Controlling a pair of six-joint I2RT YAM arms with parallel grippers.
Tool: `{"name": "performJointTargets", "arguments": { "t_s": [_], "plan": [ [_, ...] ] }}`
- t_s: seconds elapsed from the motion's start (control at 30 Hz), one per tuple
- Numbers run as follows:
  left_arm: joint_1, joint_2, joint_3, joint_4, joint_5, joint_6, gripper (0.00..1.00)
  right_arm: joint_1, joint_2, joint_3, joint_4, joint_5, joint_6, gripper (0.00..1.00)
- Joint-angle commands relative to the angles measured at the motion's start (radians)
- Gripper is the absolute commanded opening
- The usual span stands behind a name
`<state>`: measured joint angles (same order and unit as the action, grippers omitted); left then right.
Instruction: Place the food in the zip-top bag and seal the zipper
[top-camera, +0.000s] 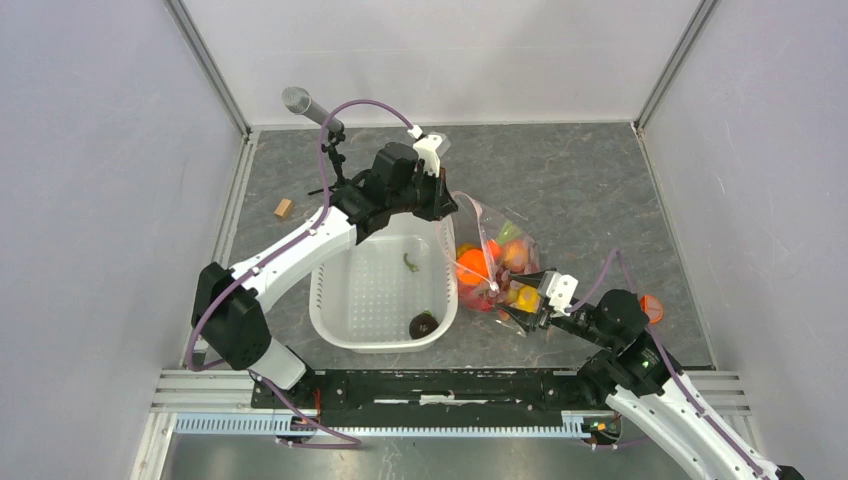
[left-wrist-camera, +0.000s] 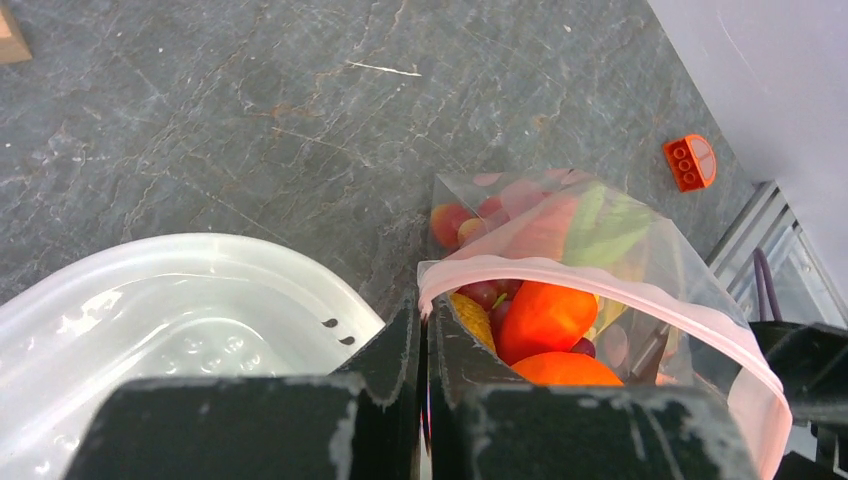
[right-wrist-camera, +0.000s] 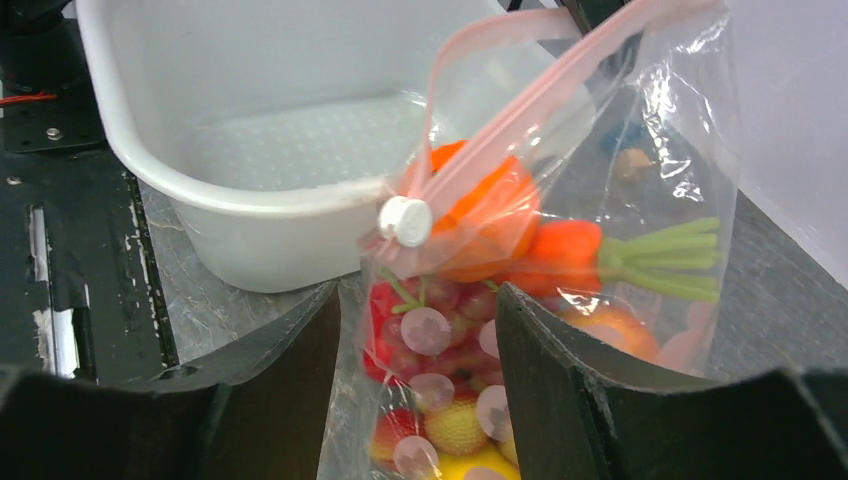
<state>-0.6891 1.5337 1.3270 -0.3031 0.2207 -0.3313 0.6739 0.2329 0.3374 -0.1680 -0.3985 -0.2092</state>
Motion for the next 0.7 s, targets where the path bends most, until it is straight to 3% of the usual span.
{"name": "performJointTargets", "arguments": {
  "t_s": [0.0,0.2,0.4,0.6,0.67],
  "plan": [
    [0.025,0.014,0.053,0.069,0.022,-0.081,0.02,0.002,0.010,-0.029,0.134,-0.047,0.042,0.62],
    [0.028,0.019,0.048,0.072,0.023,-0.089,0.02,0.003,0.024,-0.080,0.334,0.039,0.099,0.56],
    [0.031,0.009,0.029,0.084,0.009,-0.101,0.02,0.006,0.085,-0.114,0.433,0.046,0.116,0.42],
    [0.040,0.013,0.028,0.084,0.011,-0.105,0.02,0.010,0.080,-0.119,0.378,0.056,0.085,0.39],
    [0.043,0.017,0.031,0.085,0.012,-0.107,0.02,0.012,0.074,-0.128,0.378,0.079,0.085,0.32]
  ]
}}
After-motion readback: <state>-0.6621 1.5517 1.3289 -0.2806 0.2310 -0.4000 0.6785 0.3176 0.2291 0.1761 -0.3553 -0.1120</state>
